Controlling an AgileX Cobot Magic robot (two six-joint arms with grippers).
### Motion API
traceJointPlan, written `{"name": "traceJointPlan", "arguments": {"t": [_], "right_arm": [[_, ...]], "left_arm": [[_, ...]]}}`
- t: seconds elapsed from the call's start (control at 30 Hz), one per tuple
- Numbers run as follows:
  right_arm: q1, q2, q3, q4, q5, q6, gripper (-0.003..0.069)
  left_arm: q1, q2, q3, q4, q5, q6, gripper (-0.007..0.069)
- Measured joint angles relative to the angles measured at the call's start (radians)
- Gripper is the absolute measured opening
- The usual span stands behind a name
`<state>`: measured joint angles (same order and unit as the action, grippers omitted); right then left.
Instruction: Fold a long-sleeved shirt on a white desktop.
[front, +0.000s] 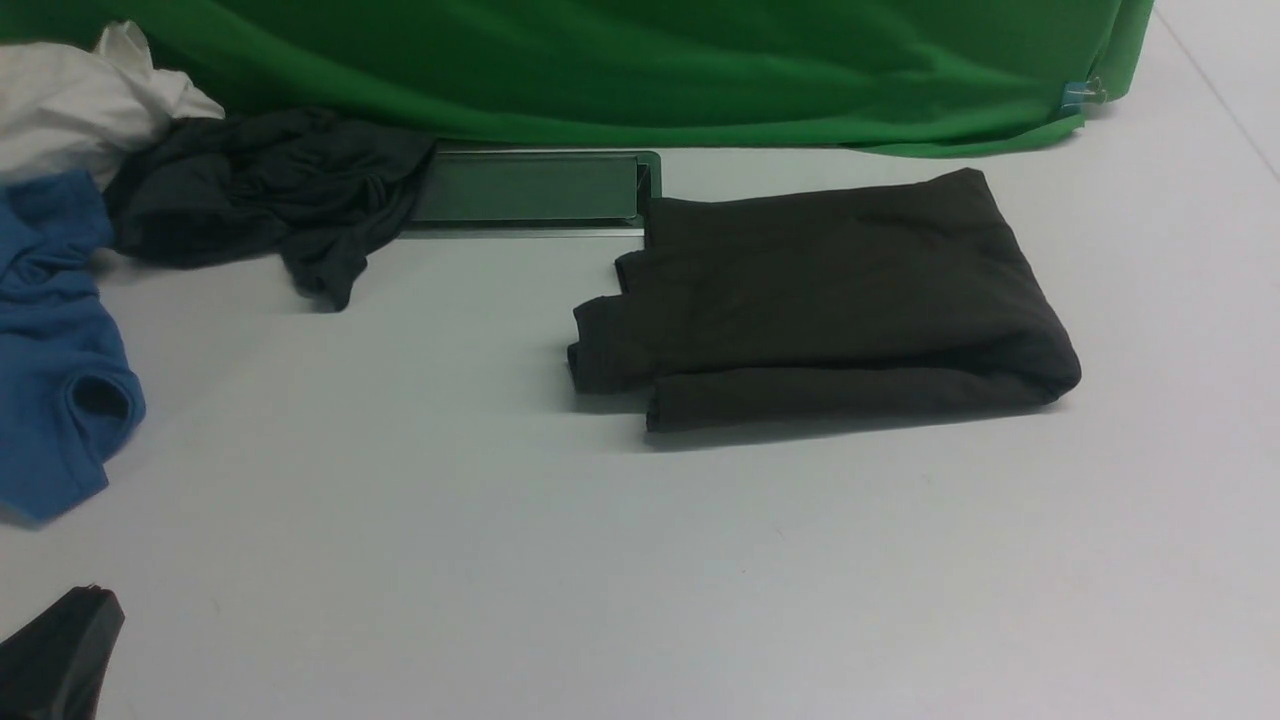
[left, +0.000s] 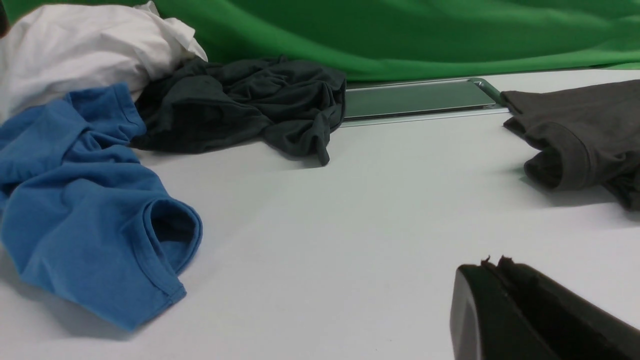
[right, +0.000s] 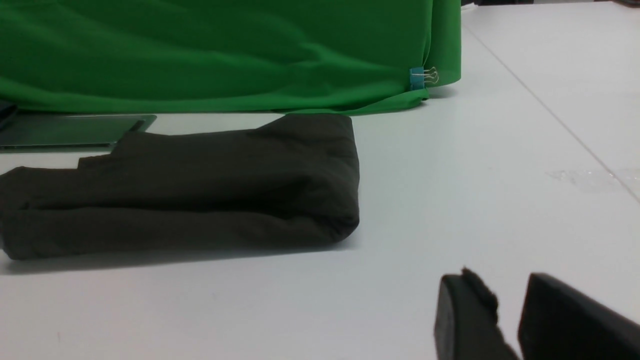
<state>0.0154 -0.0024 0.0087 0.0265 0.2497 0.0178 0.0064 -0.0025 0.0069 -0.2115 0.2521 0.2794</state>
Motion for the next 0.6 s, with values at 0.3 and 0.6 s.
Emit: {"name": "traceJointPlan", "arguments": {"t": [0.3, 0.6], "right_arm": [[0.000, 0.000, 0.000, 0.000, 0.001, 0.000, 0.0186], [0.000, 0.000, 0.000, 0.000, 0.001, 0.000, 0.0208]], "left_arm": [[0.000, 0.000, 0.000, 0.000, -0.001, 0.000, 0.0017], [0.000, 0.000, 0.000, 0.000, -0.001, 0.000, 0.0017]]}}
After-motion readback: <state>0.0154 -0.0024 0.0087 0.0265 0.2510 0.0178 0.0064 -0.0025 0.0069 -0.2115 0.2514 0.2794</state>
